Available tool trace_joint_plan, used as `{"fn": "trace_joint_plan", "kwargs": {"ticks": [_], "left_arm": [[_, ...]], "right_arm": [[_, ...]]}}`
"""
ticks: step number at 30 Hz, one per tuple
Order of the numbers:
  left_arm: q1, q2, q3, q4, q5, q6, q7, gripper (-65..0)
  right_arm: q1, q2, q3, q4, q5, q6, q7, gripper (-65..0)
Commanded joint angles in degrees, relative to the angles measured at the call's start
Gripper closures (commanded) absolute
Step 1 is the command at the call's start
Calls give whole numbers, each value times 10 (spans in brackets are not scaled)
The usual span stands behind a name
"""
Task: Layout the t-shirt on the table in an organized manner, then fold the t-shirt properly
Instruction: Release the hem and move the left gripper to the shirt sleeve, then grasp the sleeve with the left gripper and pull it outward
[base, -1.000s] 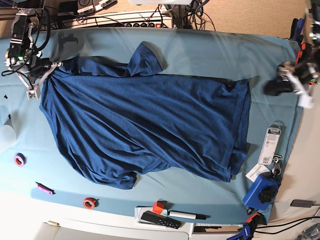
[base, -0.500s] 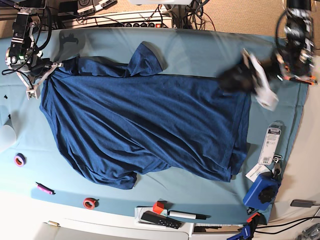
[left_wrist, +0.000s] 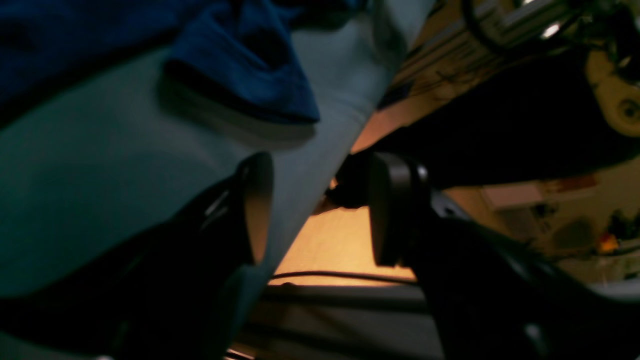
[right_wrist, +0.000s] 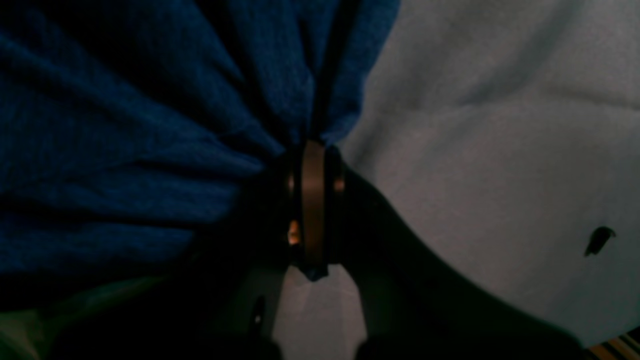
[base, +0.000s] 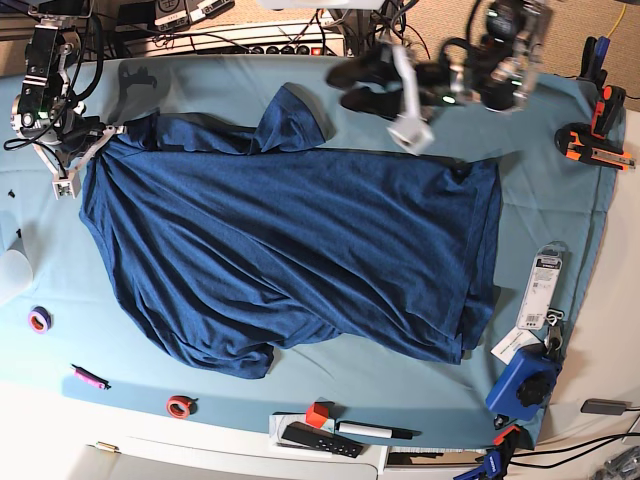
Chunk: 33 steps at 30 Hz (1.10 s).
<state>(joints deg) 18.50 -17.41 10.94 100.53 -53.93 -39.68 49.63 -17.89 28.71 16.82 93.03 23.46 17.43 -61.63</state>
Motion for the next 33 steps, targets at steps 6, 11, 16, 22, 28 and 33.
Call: {"fn": "trace_joint_plan", "kwargs": {"ticks": [6, 11, 16, 22, 28, 33], "left_arm": [[-4, 17, 40, 10, 122, 45, -91, -322], [-4, 17, 63, 10, 148, 76, -108, -346], [-6, 49, 86, 9, 218, 99, -122, -346], [-6, 95, 93, 6, 287, 117, -141, -346], [-6, 103, 93, 6, 301, 166, -153, -346], [-6, 109, 93, 6, 355, 228, -169, -278]], "right_arm": [[-10, -3, -6, -10, -6, 3, -41, 0], [-10, -3, -6, -10, -6, 3, -41, 0], [-10, -3, -6, -10, -6, 3, -41, 0], [-10, -3, -6, -10, -5, 3, -43, 0], [-10, -3, -6, -10, -5, 3, -43, 0], [-10, -3, -6, -10, -5, 3, -43, 0]]}}
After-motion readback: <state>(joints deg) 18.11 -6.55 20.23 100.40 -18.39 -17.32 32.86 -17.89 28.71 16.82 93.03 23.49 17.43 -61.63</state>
